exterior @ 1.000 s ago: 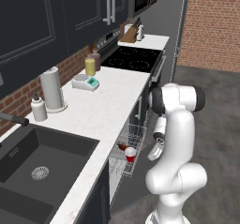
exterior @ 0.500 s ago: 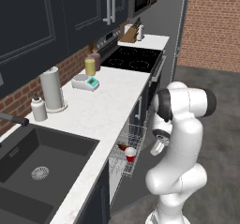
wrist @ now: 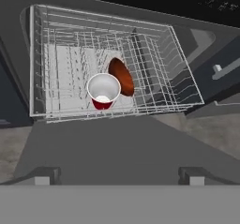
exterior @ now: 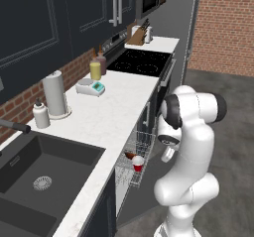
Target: Pick up the cup and bowl from the counter, place them in the dishwasher, and close the dishwasher door.
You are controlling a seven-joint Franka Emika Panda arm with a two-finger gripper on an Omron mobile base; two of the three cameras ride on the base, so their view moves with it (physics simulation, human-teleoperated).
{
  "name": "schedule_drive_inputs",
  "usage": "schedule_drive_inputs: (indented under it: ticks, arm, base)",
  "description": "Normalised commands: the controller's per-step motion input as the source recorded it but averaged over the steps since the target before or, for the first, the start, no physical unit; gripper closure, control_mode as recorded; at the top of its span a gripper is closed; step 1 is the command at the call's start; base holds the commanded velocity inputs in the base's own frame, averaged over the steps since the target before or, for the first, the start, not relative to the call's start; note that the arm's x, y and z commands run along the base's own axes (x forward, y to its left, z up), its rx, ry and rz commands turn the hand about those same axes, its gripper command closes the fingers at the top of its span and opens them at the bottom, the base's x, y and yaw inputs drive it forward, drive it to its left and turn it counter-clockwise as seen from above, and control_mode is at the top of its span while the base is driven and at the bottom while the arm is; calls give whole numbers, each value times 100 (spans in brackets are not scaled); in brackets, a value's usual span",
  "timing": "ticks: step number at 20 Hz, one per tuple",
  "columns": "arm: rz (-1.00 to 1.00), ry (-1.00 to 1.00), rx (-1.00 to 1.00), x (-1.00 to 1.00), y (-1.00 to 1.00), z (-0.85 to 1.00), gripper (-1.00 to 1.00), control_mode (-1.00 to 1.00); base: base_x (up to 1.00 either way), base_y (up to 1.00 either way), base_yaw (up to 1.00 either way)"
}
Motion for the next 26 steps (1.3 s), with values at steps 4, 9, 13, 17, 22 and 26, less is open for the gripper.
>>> schedule_drive_inputs:
  ticks: [4,9,13,17,22,26]
  arm:
    - [0,0,-5,0,-7,-23,-100,-100]
    - [0,-1,-1,0,0,-28,-100,-100]
    - [0,0,-2,0,0,-39,-100,-100]
    - [0,0,-2,1,0,-40,-100,-100]
    - [0,0,-2,6,0,-45,-100,-100]
    - [0,-1,0,14,0,-35,-100,-100]
  base:
    - [0,0,0]
    - [0,0,0]
    - [0,0,0]
    - [0,0,0]
    - [0,0,0]
    - [0,0,0]
